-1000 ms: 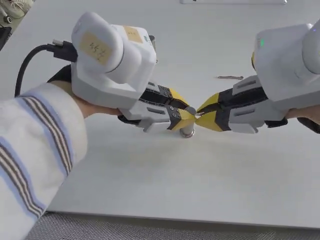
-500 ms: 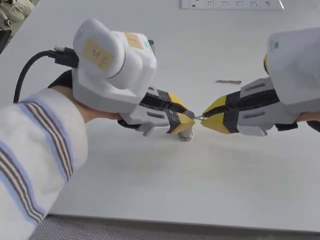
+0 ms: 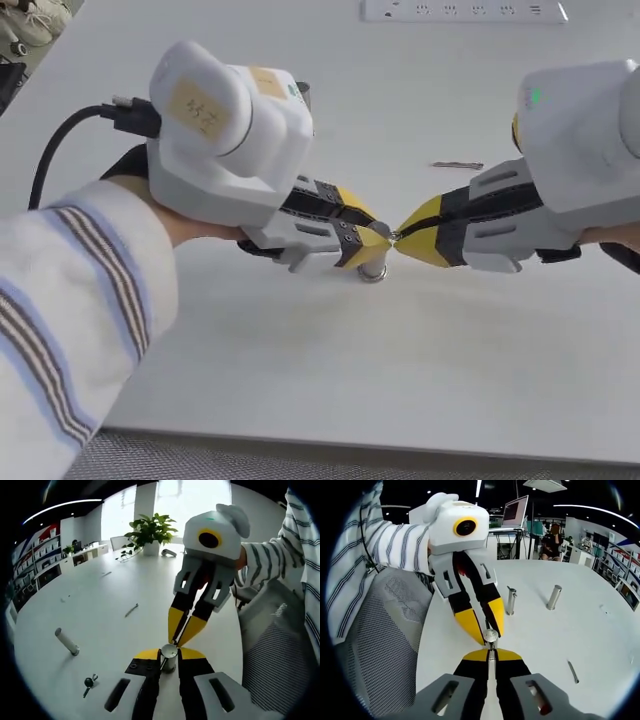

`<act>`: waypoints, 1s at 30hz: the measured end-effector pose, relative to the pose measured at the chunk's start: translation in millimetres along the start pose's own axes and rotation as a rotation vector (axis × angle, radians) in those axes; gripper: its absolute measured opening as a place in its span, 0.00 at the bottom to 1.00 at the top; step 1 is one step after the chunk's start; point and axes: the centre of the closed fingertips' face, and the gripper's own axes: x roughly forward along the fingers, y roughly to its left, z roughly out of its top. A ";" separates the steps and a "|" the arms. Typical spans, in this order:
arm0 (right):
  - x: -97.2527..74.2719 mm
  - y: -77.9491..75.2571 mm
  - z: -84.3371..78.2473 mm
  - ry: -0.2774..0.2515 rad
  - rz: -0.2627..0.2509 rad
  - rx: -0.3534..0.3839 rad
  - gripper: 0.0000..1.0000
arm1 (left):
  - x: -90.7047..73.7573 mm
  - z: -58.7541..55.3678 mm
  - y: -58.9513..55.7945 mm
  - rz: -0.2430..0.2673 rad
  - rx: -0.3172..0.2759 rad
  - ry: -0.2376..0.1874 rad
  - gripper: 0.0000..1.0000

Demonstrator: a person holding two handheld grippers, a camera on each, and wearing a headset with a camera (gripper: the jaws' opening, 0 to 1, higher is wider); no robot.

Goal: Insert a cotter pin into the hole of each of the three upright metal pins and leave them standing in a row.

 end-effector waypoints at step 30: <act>2.6 6.4 6.1 0.028 -0.022 0.028 0.14 | -58.1 -16.3 -4.2 0.109 -0.104 -0.159 0.69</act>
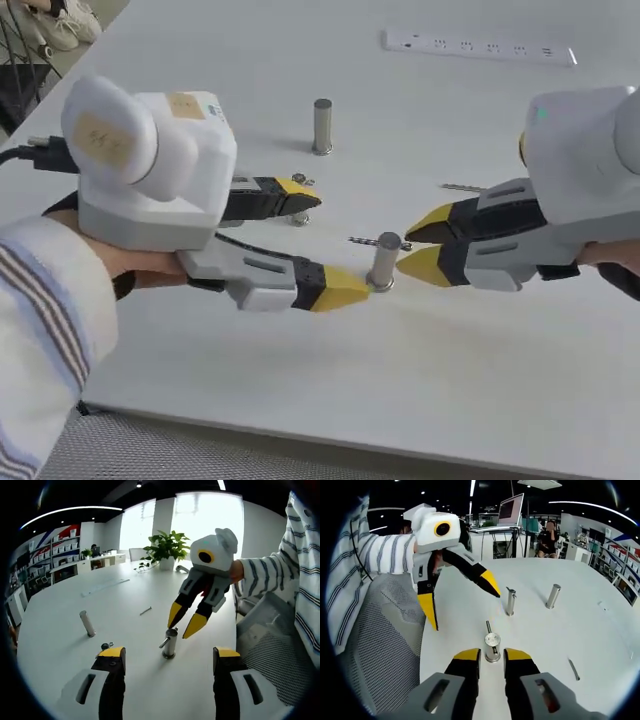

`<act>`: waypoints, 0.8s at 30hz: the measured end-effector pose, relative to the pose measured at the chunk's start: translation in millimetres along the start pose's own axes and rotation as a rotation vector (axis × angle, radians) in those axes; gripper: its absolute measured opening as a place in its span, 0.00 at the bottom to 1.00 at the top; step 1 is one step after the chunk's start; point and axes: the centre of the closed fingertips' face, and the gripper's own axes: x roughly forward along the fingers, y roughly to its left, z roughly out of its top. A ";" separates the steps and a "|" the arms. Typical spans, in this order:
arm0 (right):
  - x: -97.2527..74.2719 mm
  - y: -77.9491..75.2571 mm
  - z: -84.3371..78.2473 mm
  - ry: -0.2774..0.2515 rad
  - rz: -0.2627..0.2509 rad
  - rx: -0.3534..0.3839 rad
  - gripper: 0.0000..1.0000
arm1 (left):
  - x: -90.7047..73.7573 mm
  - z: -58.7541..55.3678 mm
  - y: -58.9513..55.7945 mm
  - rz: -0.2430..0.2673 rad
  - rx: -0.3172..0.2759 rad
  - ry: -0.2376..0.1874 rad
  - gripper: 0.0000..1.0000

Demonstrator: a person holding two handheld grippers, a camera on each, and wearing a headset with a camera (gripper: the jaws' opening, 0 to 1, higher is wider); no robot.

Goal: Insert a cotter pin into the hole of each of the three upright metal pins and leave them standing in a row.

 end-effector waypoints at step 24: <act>23.9 -2.0 -2.9 0.057 0.039 -0.013 0.14 | -28.0 -21.5 -11.0 -0.005 -0.088 -0.005 0.99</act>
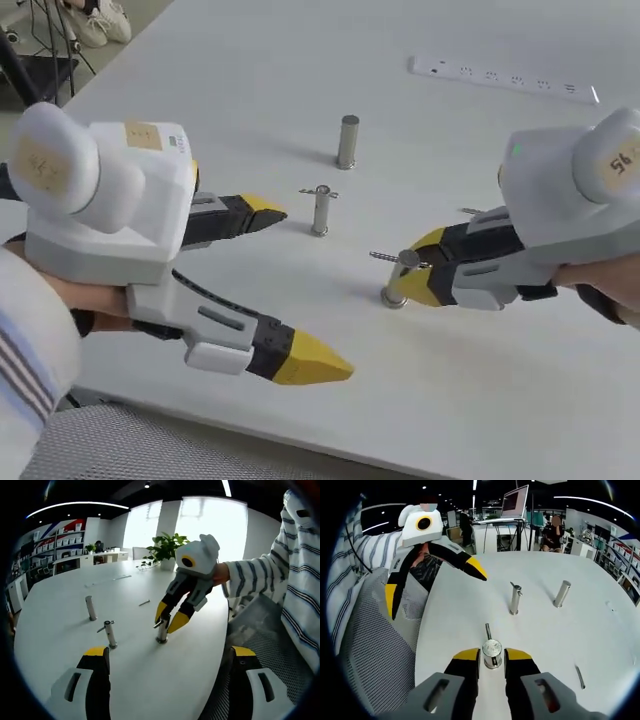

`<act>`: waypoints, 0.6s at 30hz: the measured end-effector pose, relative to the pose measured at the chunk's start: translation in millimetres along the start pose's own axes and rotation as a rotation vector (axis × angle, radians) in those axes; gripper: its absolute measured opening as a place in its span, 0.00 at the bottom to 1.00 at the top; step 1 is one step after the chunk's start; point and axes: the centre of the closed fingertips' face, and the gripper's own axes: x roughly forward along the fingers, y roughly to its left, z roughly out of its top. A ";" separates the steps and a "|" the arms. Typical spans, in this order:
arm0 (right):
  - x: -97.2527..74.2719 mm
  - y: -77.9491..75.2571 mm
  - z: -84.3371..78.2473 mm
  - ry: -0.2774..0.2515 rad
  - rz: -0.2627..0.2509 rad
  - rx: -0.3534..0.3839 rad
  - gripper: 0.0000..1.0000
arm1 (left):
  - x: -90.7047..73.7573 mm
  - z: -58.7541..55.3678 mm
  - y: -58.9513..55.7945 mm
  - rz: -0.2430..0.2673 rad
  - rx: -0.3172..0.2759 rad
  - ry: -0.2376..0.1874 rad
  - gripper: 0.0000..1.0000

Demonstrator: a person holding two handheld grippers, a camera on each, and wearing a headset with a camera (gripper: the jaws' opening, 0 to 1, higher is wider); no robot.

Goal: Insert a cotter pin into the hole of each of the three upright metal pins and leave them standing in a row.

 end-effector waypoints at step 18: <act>2.7 0.5 -0.7 0.016 0.017 -0.040 0.09 | -11.4 -8.2 -2.0 0.015 -0.025 -0.006 0.99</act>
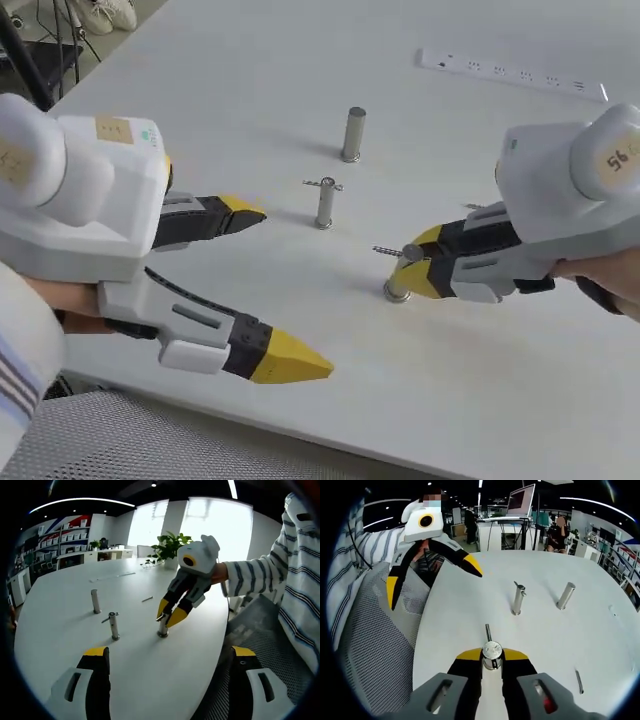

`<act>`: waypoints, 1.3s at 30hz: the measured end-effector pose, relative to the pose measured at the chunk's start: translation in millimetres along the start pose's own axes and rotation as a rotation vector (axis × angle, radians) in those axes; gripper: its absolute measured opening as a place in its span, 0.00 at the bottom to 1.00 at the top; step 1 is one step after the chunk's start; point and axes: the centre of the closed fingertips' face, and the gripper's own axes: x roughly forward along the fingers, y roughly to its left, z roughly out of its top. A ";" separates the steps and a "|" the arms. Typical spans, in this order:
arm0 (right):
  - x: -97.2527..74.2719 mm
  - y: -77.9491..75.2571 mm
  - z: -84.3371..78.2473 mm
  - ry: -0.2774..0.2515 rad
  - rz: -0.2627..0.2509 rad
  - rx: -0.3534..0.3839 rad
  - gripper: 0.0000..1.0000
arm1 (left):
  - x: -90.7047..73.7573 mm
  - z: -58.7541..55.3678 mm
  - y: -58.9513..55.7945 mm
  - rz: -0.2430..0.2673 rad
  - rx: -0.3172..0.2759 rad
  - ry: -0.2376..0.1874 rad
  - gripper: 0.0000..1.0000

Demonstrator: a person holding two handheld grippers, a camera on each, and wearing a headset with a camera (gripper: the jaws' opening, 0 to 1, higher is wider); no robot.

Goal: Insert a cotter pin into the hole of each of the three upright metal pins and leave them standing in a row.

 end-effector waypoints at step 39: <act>2.1 -58.3 5.6 0.021 -0.052 -0.018 0.08 | -5.4 2.4 0.3 0.025 -0.038 -0.014 0.99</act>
